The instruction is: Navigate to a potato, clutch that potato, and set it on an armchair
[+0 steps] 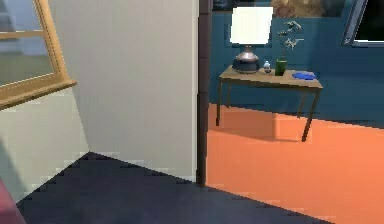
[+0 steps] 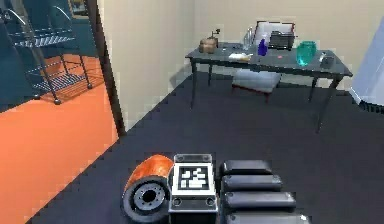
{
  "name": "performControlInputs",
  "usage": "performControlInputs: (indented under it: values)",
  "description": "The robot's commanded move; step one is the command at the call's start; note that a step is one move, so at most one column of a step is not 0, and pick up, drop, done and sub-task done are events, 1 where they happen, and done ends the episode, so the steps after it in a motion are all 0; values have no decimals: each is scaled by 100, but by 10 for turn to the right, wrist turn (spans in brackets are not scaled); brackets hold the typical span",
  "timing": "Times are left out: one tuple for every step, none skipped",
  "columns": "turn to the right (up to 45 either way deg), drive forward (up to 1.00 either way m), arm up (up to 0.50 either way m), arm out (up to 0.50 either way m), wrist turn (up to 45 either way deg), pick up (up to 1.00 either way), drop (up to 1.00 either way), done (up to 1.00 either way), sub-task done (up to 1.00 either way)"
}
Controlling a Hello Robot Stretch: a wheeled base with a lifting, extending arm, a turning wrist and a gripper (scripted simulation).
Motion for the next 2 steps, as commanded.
performControlInputs:
  values:
    - [180,0,0,0,0,0,0,0,0]
    - [0,75,0,0,0,0,0,0,0]
